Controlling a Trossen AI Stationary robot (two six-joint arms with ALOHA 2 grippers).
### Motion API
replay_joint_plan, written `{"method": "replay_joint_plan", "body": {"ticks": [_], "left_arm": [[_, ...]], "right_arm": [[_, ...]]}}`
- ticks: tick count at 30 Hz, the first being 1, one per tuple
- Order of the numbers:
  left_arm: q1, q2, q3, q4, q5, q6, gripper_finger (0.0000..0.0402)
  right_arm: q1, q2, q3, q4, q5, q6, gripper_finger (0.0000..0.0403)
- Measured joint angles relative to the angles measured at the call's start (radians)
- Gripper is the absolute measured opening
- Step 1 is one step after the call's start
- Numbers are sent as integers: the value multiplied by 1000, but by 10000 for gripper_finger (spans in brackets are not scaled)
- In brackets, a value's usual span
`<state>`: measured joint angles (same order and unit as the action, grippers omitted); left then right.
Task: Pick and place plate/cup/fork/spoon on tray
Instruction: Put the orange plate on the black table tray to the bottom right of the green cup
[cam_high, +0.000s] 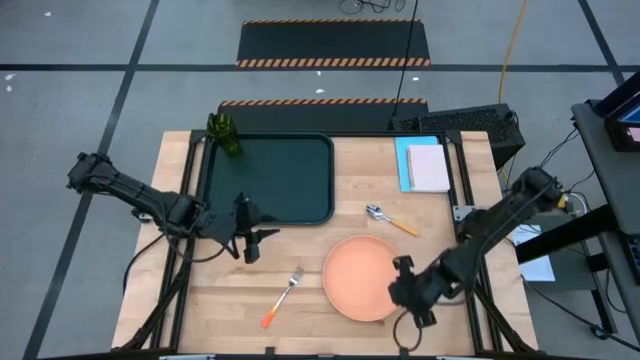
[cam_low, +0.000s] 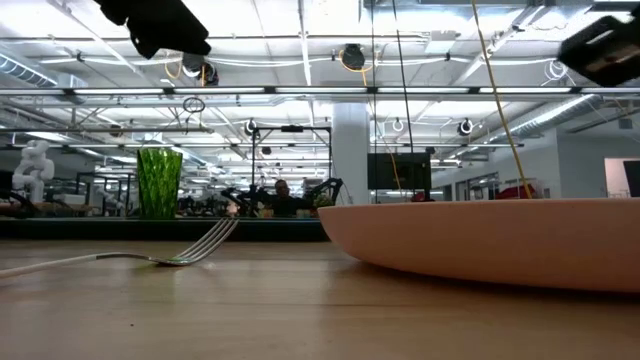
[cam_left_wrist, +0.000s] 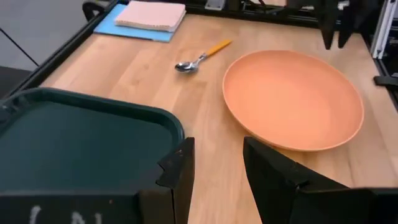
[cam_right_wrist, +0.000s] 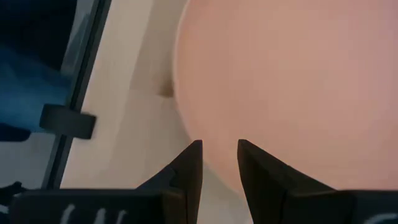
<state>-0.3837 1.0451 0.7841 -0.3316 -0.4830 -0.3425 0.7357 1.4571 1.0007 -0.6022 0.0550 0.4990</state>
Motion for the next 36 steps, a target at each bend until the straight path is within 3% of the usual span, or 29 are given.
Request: {"method": "replay_joint_plan", "body": {"ticks": [9,30,33,36], "left_arm": [[-3,8,0,91,-28,51,140],[7,101,1,125,-25,141,140],[7,101,1,129,-25,151,140],[8,101,1,139,-24,151,140]], "right_arm": [[118,114,12,76,157,32,96],[113,233,7,145,181,-100,95],[105,233,7,146,181,-112,82],[105,233,7,150,180,-129,43]]}}
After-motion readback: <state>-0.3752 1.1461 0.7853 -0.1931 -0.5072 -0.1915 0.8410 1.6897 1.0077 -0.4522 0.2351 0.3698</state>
